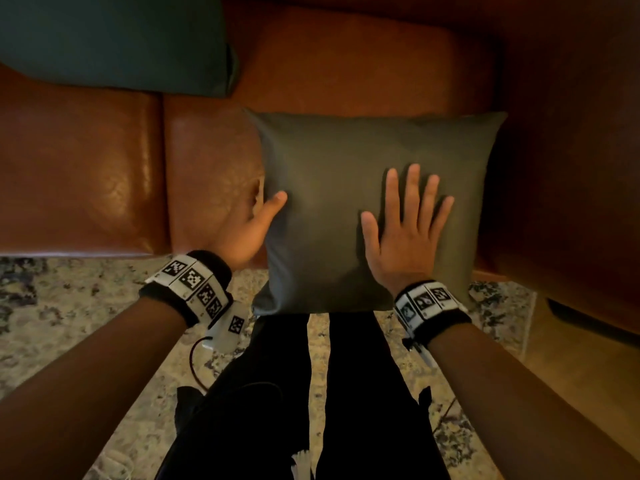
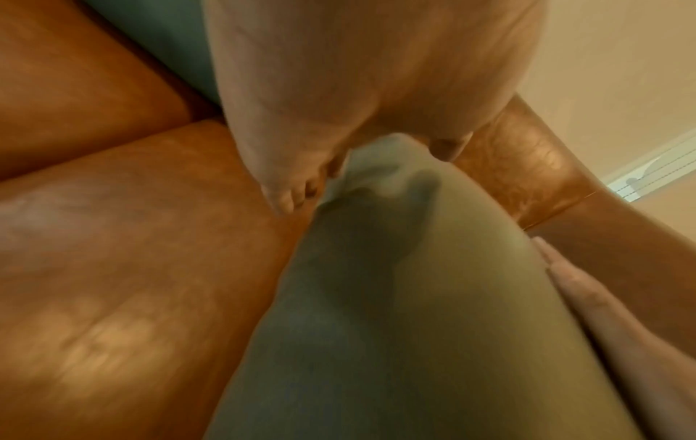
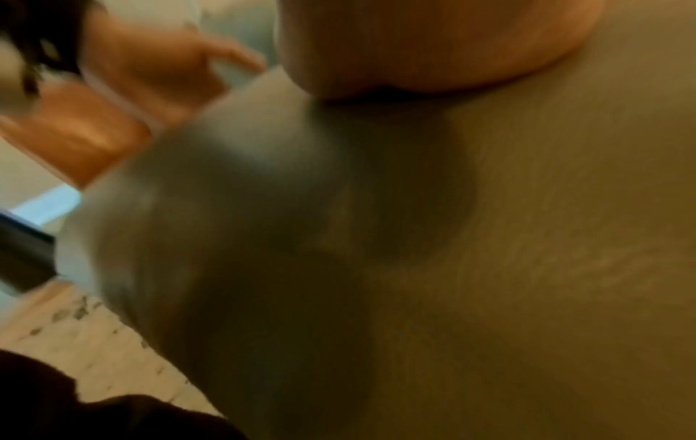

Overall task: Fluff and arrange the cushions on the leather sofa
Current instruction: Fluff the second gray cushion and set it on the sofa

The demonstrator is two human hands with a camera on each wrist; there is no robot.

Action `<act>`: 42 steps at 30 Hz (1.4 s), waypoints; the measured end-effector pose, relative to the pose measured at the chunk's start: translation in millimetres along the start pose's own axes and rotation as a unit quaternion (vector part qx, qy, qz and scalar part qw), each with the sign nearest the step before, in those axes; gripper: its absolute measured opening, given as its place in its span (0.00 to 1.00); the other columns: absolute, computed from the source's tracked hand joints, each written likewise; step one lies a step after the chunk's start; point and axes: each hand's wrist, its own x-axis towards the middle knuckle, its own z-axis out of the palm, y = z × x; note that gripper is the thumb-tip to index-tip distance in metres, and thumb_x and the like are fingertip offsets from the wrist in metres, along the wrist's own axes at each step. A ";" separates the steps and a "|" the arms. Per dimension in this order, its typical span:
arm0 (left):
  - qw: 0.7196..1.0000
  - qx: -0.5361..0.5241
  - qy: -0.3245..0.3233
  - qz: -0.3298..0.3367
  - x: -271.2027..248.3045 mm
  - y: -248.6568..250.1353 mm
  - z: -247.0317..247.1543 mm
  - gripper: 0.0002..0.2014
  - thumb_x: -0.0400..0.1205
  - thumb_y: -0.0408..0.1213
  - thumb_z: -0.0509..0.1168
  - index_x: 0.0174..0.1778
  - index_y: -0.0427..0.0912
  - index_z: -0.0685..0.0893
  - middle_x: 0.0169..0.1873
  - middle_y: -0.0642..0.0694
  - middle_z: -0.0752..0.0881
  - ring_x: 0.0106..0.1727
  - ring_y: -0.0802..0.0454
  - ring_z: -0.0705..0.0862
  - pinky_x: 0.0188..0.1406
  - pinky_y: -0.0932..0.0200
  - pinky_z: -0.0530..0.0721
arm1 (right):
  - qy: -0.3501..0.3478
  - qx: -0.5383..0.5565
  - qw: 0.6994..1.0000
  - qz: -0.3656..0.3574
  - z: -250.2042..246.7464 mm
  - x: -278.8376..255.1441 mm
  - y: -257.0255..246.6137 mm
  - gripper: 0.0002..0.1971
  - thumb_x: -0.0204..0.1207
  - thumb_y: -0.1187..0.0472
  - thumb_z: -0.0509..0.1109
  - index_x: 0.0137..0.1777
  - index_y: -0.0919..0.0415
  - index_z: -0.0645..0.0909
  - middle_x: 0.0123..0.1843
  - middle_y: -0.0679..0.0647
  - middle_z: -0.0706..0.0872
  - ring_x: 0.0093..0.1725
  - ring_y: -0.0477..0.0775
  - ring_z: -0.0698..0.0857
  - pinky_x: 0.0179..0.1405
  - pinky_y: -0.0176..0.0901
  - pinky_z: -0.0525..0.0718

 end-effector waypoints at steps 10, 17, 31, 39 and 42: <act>0.801 0.463 0.005 0.380 71.7 56.9 60.5 0.33 0.91 0.54 0.54 0.87 0.36 0.65 0.89 0.34 0.58 0.91 0.35 0.53 0.89 0.34 0.52 | 0.035 -0.060 0.997 0.027 43.3 -7.6 -23.4 0.36 0.91 0.37 0.51 0.93 0.56 0.56 0.93 0.63 0.55 0.91 0.73 0.53 0.87 0.80 0.49; 0.769 0.577 -0.038 0.271 118.7 17.5 -23.4 0.43 0.86 0.71 0.39 0.92 0.44 0.54 0.90 0.41 0.57 0.91 0.45 0.55 0.91 0.45 0.49 | 0.032 -0.038 0.999 0.010 58.1 0.5 -12.6 0.36 0.90 0.37 0.54 0.92 0.53 0.58 0.93 0.60 0.54 0.91 0.70 0.54 0.88 0.77 0.47; 0.809 0.568 -0.022 0.149 139.4 41.4 -47.0 0.39 0.85 0.73 0.40 0.87 0.55 0.67 0.86 0.46 0.70 0.87 0.44 0.67 0.86 0.41 0.59 | 0.009 -0.032 0.999 -0.001 63.7 9.1 18.7 0.36 0.90 0.36 0.50 0.93 0.51 0.52 0.93 0.58 0.52 0.92 0.70 0.52 0.88 0.77 0.47; 0.695 0.582 -0.107 0.408 90.5 44.9 23.1 0.35 0.90 0.64 0.46 0.91 0.47 0.58 0.90 0.43 0.59 0.91 0.43 0.55 0.90 0.41 0.46 | -0.001 -0.034 0.999 0.014 73.8 14.8 9.4 0.37 0.89 0.36 0.49 0.93 0.51 0.49 0.94 0.59 0.50 0.92 0.70 0.50 0.88 0.76 0.44; 0.709 0.619 -0.061 0.333 100.9 9.3 -15.9 0.40 0.88 0.68 0.40 0.91 0.47 0.54 0.91 0.41 0.55 0.91 0.43 0.49 0.88 0.45 0.35 | 0.004 -0.023 1.000 0.000 71.8 25.6 25.9 0.36 0.90 0.35 0.48 0.93 0.52 0.52 0.93 0.61 0.54 0.92 0.71 0.52 0.88 0.76 0.45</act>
